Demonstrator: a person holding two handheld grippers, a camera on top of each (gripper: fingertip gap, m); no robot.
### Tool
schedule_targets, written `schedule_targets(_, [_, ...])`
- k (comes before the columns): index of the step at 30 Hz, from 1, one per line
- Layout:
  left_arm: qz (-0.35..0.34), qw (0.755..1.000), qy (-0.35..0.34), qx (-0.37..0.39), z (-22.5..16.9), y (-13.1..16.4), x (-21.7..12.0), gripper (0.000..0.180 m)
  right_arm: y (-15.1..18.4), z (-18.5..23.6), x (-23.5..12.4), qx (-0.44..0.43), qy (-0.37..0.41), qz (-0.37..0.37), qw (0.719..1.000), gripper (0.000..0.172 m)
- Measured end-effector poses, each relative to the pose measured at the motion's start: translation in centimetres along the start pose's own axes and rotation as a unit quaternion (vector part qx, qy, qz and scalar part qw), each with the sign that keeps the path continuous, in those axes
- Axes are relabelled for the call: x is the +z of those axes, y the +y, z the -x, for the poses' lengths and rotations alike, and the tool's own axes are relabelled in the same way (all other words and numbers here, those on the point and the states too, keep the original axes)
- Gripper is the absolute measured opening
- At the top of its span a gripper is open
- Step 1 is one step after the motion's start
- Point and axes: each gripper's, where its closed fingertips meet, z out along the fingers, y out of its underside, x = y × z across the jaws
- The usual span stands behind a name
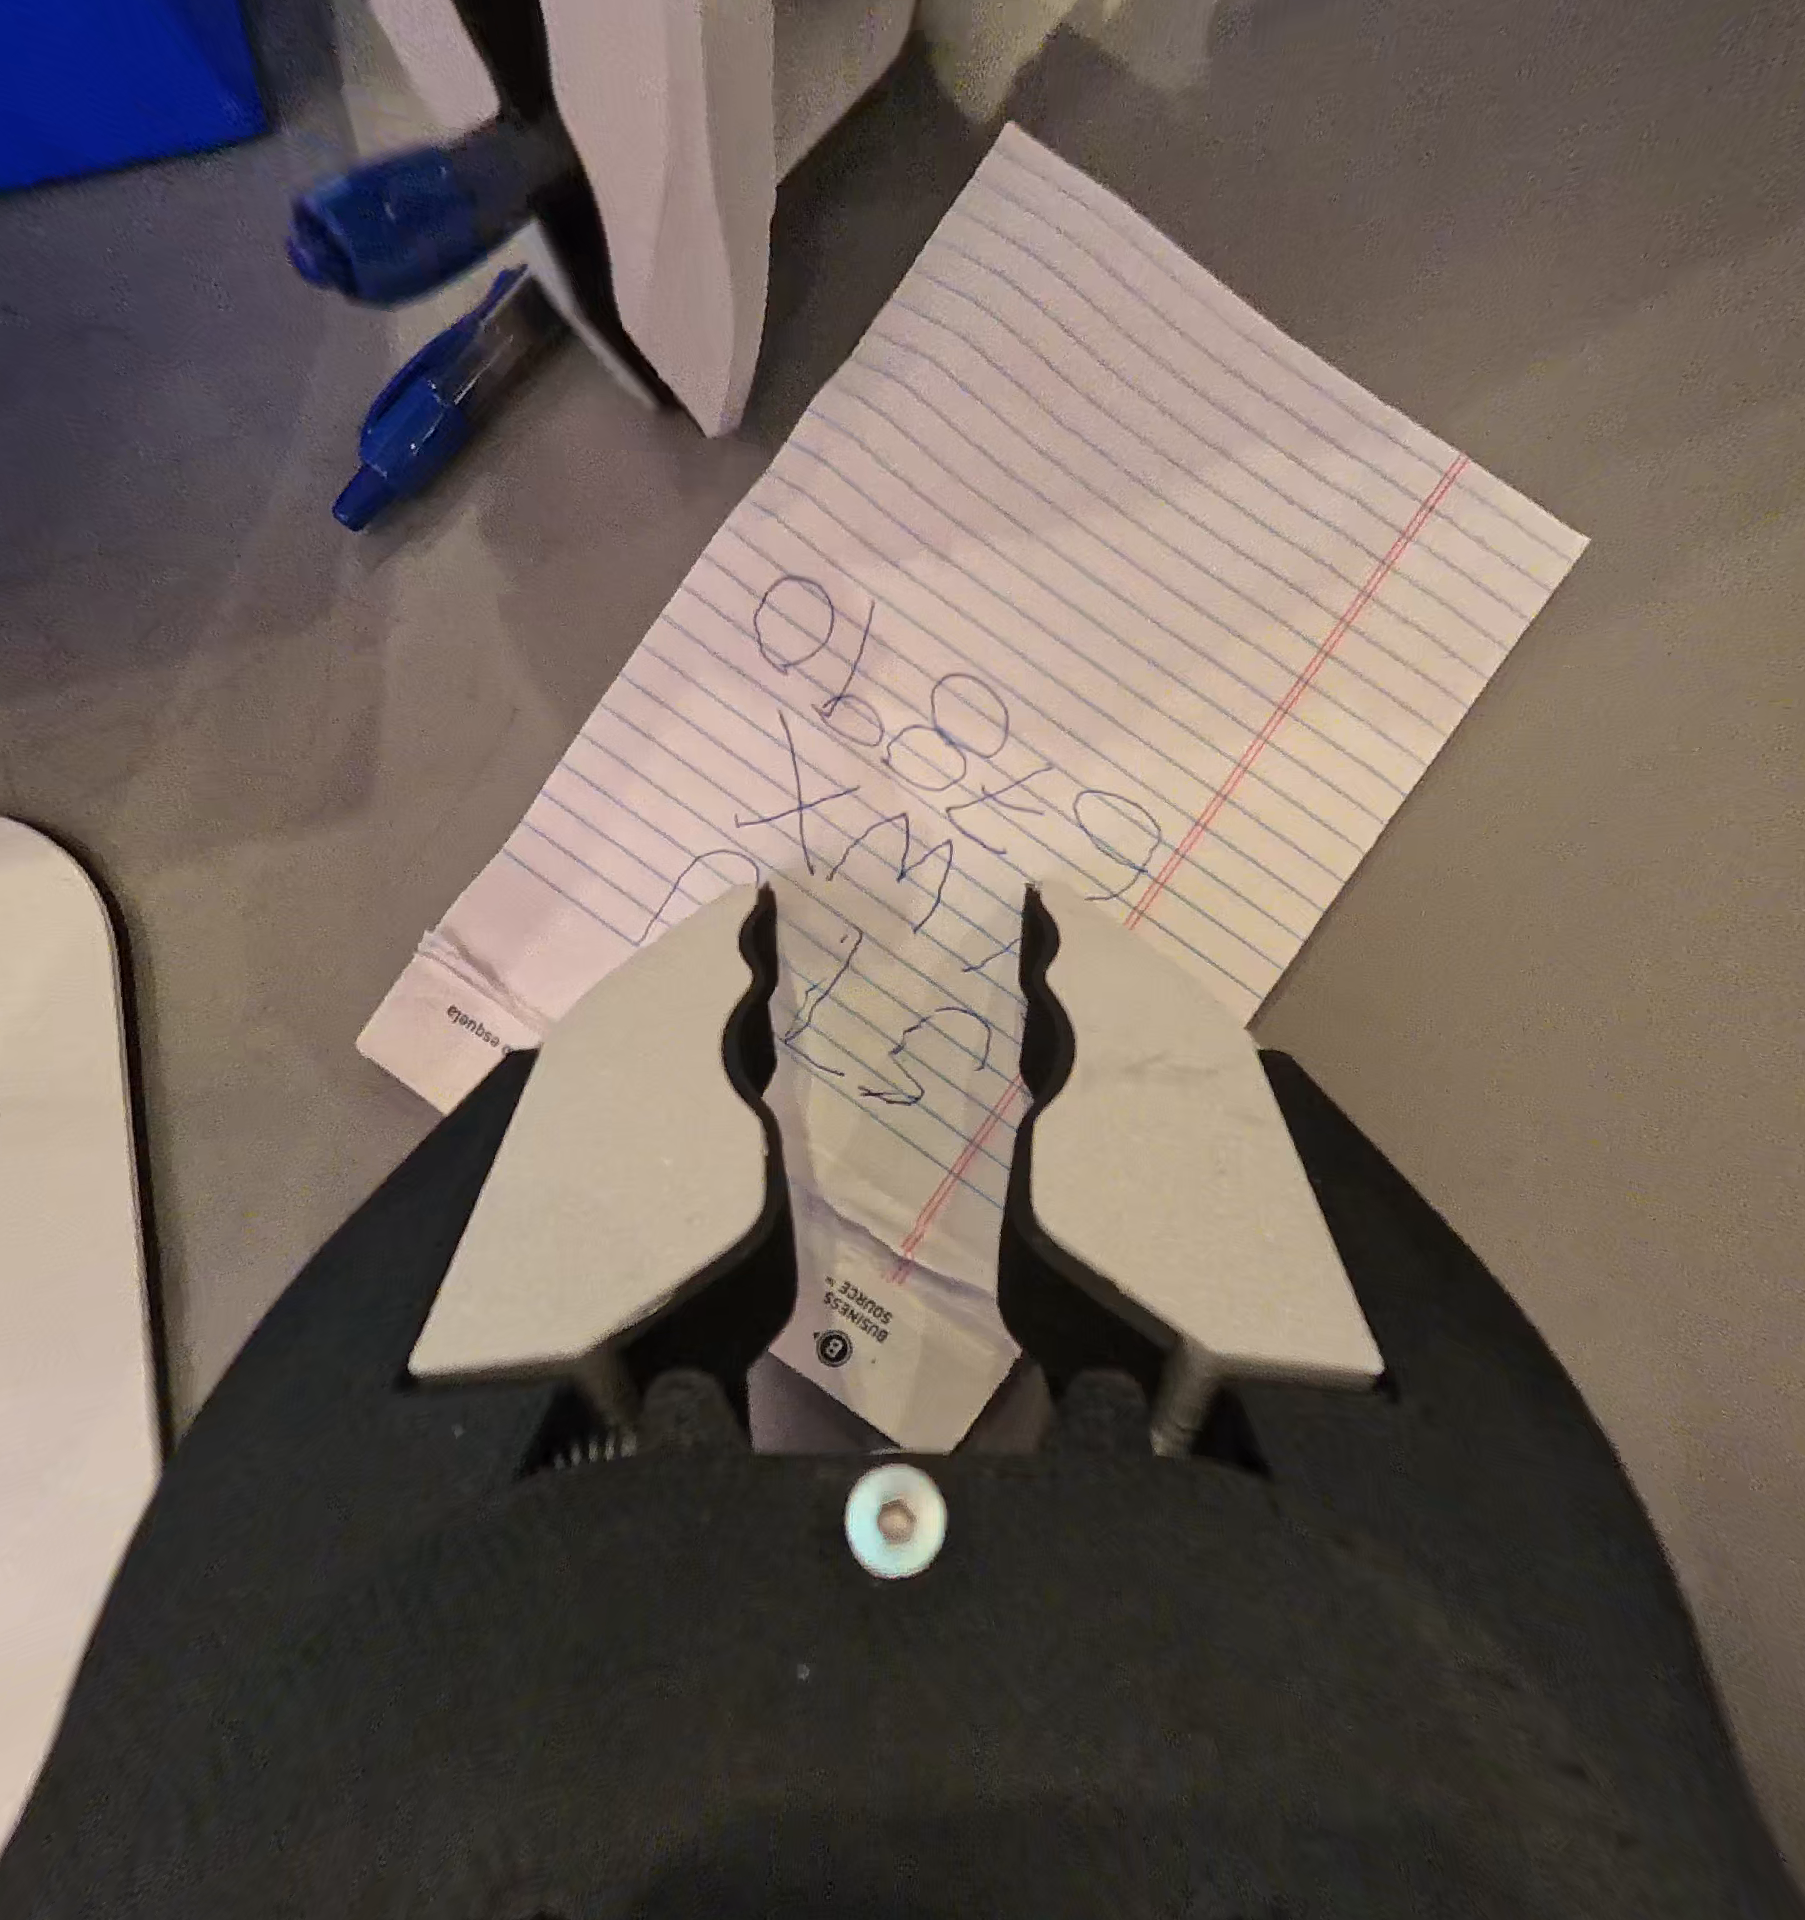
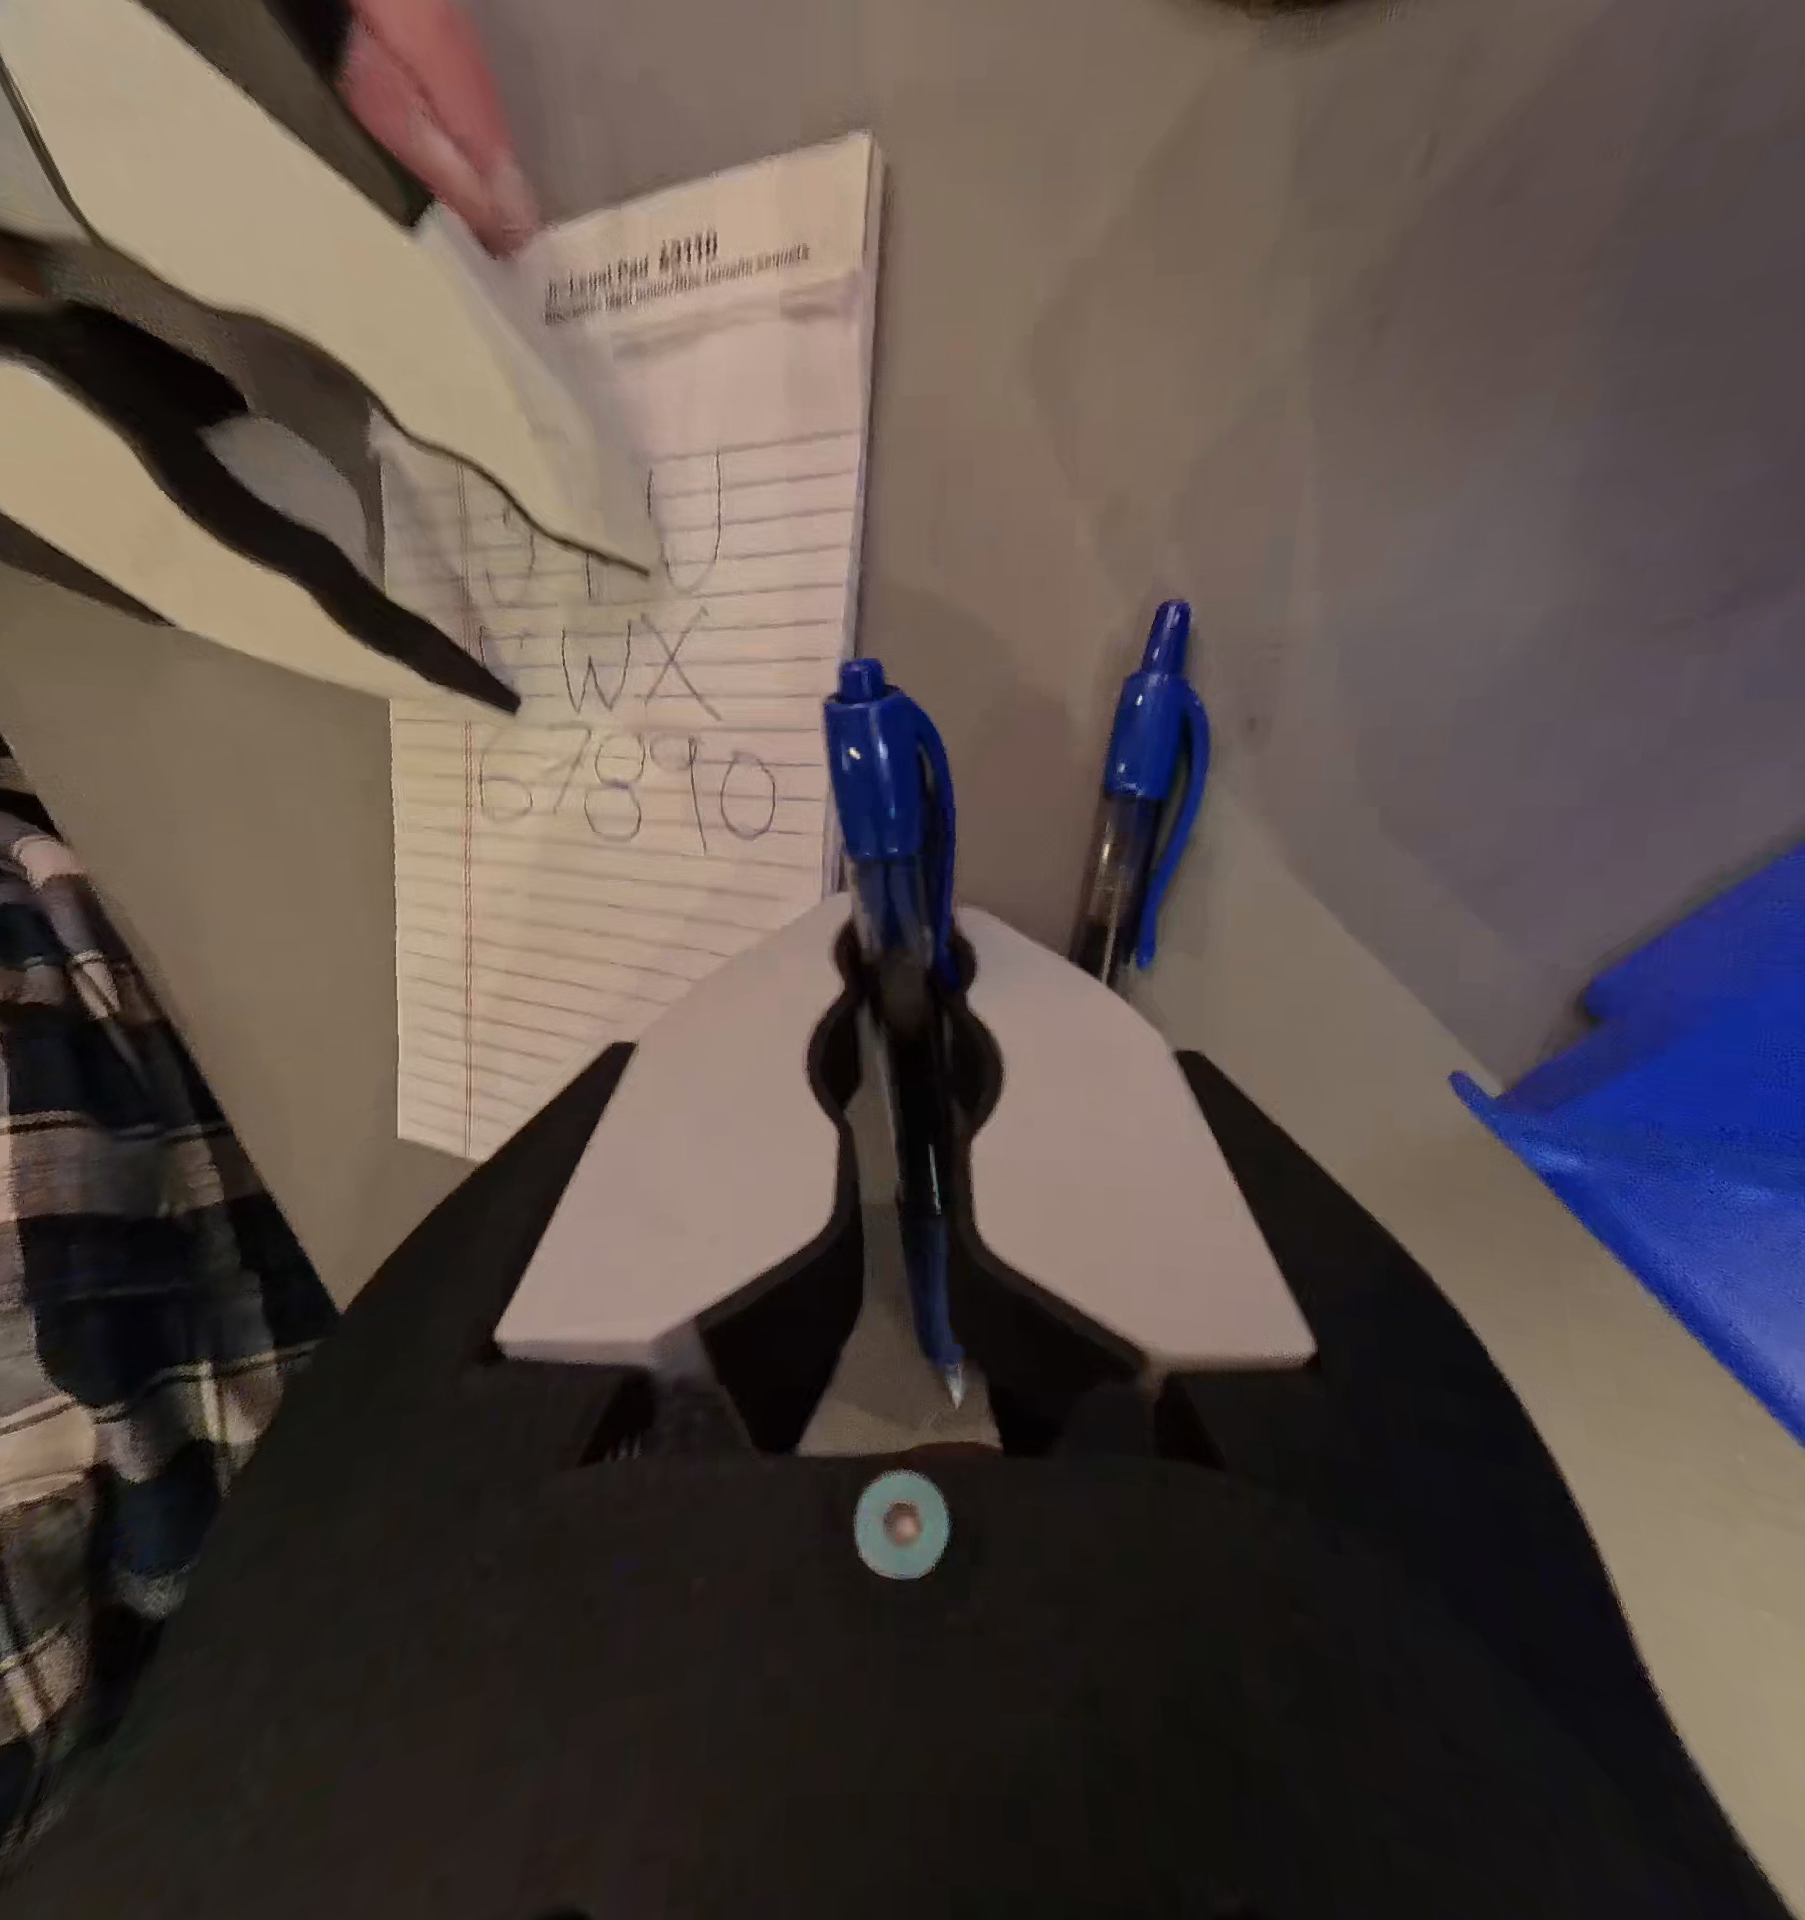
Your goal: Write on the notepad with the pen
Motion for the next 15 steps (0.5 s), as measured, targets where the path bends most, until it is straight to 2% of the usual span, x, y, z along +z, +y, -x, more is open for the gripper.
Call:
schedule_targets(3, [-0.017,1.000,-0.007,-0.008,-1.0,-0.3,0.2,0.044,-0.7,-0.1,-1.1,-0.019,0.040,-0.031,0.999,0.043])
schedule_targets(6, [-0.025,0.999,-0.023,-0.021,-1.7,-0.3,0.2,0.040,-0.9,1.9,-2.3,-0.062,0.059,-0.063,0.994,0.053])
schedule_targets(10, [-0.032,0.998,-0.050,-0.019,-2.8,-0.3,0.1,0.021,1.0,5.9,-2.5,-0.119,0.072,-0.077,0.987,0.051])
schedule_targets(15, [-0.042,0.997,-0.047,-0.035,-3.6,-0.2,0.0,0.025,3.8,7.2,-0.9,-0.106,0.074,-0.075,0.989,0.057])
